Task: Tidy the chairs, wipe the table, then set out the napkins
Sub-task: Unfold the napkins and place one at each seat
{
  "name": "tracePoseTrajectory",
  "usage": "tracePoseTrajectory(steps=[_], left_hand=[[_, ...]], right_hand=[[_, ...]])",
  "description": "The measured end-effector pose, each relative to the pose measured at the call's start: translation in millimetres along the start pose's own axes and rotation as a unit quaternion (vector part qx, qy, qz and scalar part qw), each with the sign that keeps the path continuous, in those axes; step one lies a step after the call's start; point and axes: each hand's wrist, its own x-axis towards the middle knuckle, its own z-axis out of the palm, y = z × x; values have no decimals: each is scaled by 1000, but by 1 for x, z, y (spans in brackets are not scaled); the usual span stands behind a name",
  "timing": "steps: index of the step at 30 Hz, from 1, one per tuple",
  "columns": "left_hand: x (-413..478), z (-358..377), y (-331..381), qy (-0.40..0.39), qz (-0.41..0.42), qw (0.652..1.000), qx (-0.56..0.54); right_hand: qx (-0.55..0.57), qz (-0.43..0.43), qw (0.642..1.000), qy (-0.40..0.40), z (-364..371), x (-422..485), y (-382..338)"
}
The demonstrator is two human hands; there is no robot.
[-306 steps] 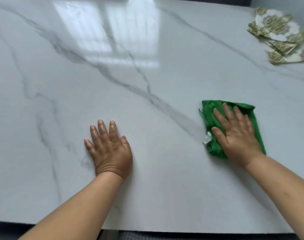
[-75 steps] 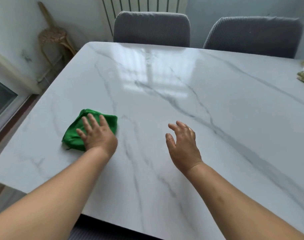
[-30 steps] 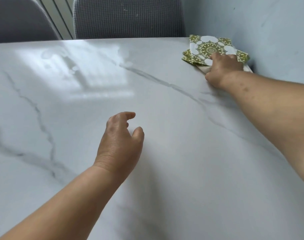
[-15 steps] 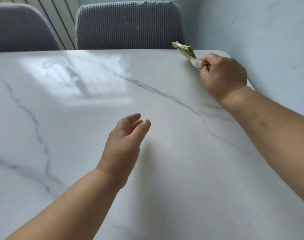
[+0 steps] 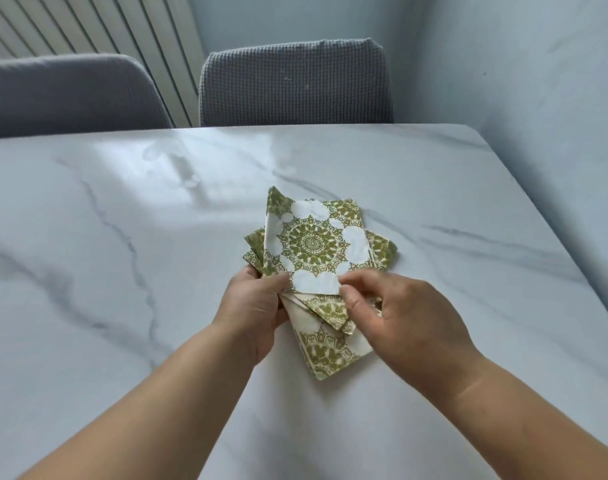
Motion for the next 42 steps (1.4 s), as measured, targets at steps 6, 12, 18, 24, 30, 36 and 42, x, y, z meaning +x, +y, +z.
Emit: tracePoseTrajectory(steps=[6, 12, 18, 24, 30, 36, 42], left_hand=[[-16, -11, 16, -29, 54, 998, 4], [-39, -41, 33, -118, 47, 991, -32], [-52, -73, 38, -141, 17, 989, -29], [-50, -89, 32, -72, 8, 997, 23], [-47, -100, 24, -37, -10, 998, 39], [-50, -101, 28, -59, -18, 998, -3], [-54, -97, 31, -76, -20, 997, -4]], right_hand=[[113, 118, 986, 28, -4, 3, 21], [290, 207, 934, 40, -1, 19, 12], [351, 240, 904, 44, 11, 25, -2], [279, 213, 934, 68, 29, 21, -11], [111, 110, 988, 18, 40, 5, -35], [59, -53, 995, -59, 64, -11, -77], [66, -39, 997, -5, 74, -5, -96]])
